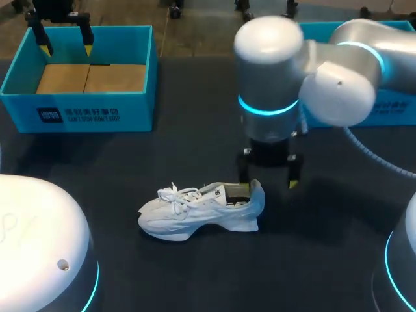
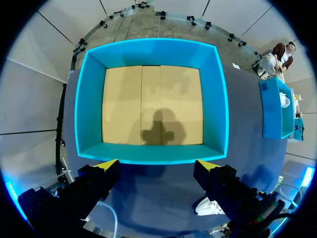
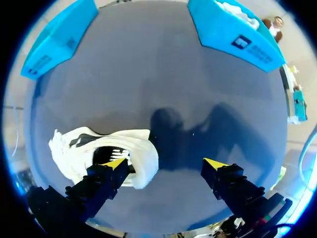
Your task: Take the shoe out of the shoebox, open the shoe tongue, remove and reinsert the insole, then place the shoe into the shoebox
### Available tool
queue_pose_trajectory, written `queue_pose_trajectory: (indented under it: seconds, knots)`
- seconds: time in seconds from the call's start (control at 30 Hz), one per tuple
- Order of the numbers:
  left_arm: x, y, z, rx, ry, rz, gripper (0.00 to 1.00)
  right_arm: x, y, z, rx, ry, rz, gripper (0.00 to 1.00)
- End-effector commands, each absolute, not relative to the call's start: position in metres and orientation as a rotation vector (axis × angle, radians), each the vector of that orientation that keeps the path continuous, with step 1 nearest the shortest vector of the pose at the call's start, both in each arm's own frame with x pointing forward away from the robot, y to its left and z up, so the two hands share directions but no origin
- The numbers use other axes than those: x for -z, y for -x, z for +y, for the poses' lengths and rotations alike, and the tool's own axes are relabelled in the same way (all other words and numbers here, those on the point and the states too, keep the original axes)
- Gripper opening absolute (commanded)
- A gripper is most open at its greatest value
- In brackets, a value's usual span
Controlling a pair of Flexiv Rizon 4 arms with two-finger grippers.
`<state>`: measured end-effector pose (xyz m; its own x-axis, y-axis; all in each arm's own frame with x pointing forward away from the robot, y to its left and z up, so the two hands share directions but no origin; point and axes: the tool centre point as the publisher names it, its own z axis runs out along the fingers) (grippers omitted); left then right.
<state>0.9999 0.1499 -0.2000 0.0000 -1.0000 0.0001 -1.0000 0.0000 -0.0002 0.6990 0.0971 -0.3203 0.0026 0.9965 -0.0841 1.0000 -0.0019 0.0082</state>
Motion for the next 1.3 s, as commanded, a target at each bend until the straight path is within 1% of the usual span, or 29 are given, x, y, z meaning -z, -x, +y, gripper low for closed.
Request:
queue_pose_trajectory:
  seconds: [0.03,0.1,0.17,0.3,0.33,0.67,0.73,0.77,0.83,0.87,0.93,0.97,1.3]
  knots:
    - [0.2,-1.0,0.15,0.0,2.221,2.222,1.0,0.295,-0.695,0.065,-0.105,-2.133,2.304,1.0]
    - [0.2,-1.0,0.15,0.0,2.221,2.222,1.0,0.291,-0.696,0.063,-0.137,-2.095,2.344,1.0]
    - [0.2,-1.0,0.15,0.0,2.221,2.222,1.0,0.281,-0.697,0.056,-0.245,-2.0,2.429,1.0]
    - [0.2,-1.0,0.15,0.0,2.221,2.222,1.0,0.27,-0.697,0.04,-0.632,-1.724,2.635,1.0]
    - [0.2,-1.0,0.15,0.0,2.221,2.222,1.0,0.27,-0.698,0.039,-0.52,-1.594,2.745,1.0]
    - [0.2,-1.0,0.15,0.0,2.221,2.222,1.0,0.27,-0.698,0.039,-0.52,-1.594,2.745,1.0]
    - [0.2,-1.0,0.15,0.0,2.221,2.222,1.0,0.277,-0.698,0.027,-0.703,-1.446,2.835,1.0]
    - [0.2,-1.0,0.15,0.0,2.221,2.222,1.0,0.278,-0.698,0.019,-0.886,-1.389,2.87,1.0]
    - [0.2,-1.0,0.15,0.0,2.221,2.222,1.0,0.28,-0.697,0.007,-1.099,-1.178,2.954,1.0]
    - [0.2,-1.0,0.15,0.0,2.221,2.222,1.0,0.279,-0.695,0.003,-1.269,-0.974,3.003,1.0]
    - [0.2,-1.0,0.15,0.0,2.221,2.222,1.0,0.275,-0.681,-0.001,-1.598,-0.365,3.06,1.0]
    - [0.2,-1.0,0.15,0.0,2.221,2.222,1.0,0.275,-0.672,-0.006,-1.669,-0.13,3.065,1.0]
    - [0.2,-1.0,0.15,0.0,2.221,2.222,1.0,0.275,-0.672,-0.006,-1.669,-0.13,3.065,1.0]
